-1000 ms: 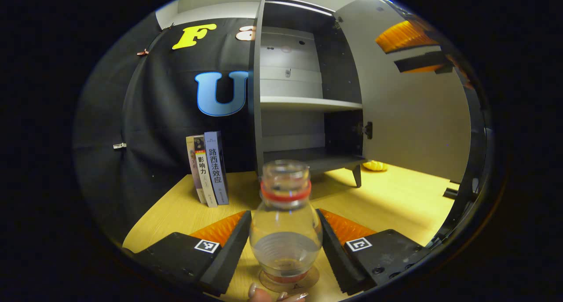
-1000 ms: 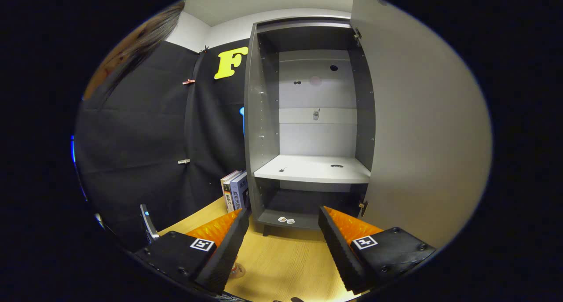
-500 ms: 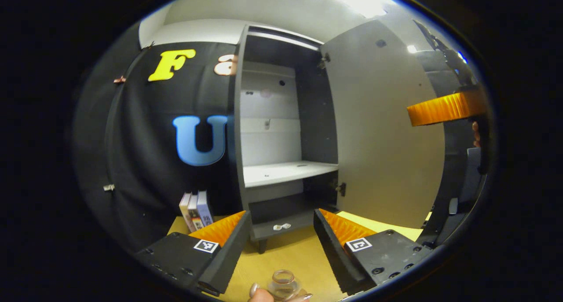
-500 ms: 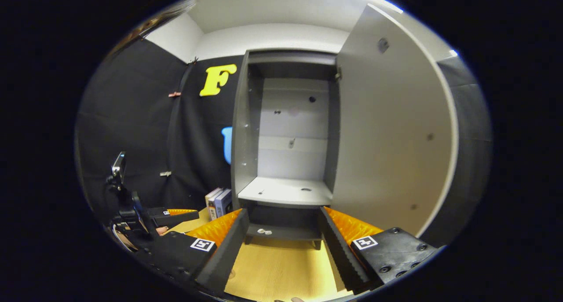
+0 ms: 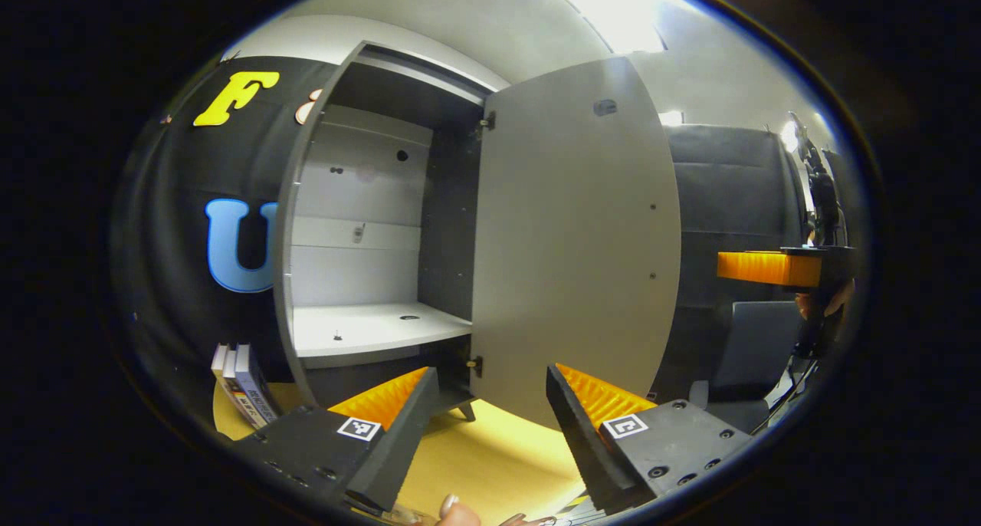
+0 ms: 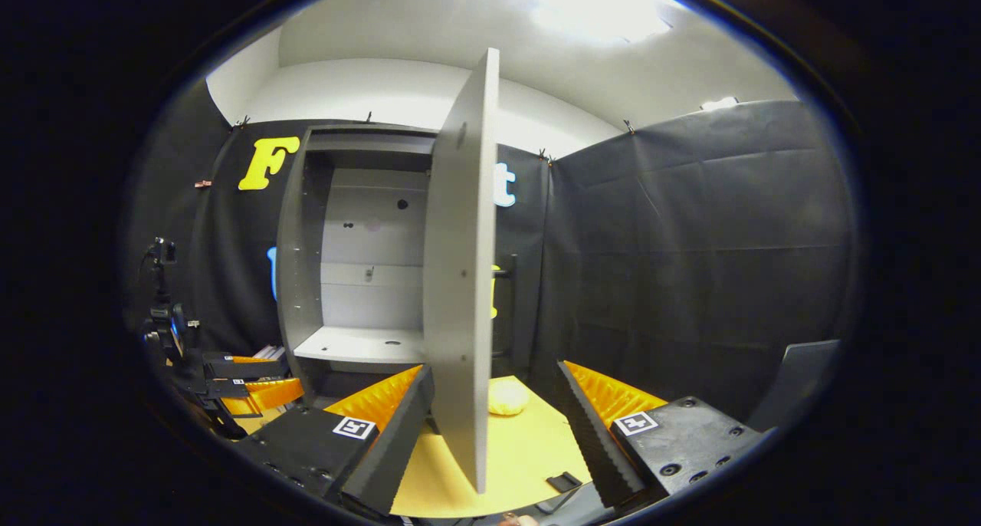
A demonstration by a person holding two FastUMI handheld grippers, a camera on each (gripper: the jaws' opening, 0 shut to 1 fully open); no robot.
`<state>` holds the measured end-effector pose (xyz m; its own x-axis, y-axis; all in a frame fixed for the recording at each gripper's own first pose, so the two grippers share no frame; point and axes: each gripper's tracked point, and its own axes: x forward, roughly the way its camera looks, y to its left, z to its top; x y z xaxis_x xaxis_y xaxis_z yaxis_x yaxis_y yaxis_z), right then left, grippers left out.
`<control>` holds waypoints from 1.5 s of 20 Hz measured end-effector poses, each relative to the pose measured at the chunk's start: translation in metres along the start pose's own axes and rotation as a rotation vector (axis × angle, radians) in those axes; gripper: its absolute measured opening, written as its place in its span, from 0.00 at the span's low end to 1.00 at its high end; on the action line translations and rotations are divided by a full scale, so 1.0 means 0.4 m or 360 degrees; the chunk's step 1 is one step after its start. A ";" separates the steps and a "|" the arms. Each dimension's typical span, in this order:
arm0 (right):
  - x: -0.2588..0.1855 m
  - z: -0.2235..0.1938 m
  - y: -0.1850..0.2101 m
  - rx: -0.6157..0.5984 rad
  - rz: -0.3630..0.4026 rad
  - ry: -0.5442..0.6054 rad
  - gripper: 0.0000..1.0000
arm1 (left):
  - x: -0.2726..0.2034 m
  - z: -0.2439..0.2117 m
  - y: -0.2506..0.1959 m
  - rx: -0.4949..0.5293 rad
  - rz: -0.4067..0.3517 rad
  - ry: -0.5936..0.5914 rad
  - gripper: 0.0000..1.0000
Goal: Open the cabinet door with the right hand, grasp the bottle in the cabinet with the left hand and place it on the coaster, then close the cabinet door with the right hand.
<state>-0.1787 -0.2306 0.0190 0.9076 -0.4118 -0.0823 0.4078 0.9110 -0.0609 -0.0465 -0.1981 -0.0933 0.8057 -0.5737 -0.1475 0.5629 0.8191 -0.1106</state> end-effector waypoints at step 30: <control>0.197 -0.066 0.596 0.0337 0.1442 0.0085 0.98 | -0.275 0.053 0.108 0.0017 0.1148 0.0047 0.92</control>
<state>-0.0125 -0.0464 -0.0282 0.8848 0.4626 -0.0553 -0.4394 0.8680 0.2312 -0.1066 -0.0995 -0.0609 0.9721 0.1105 -0.2067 -0.1057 0.9938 0.0338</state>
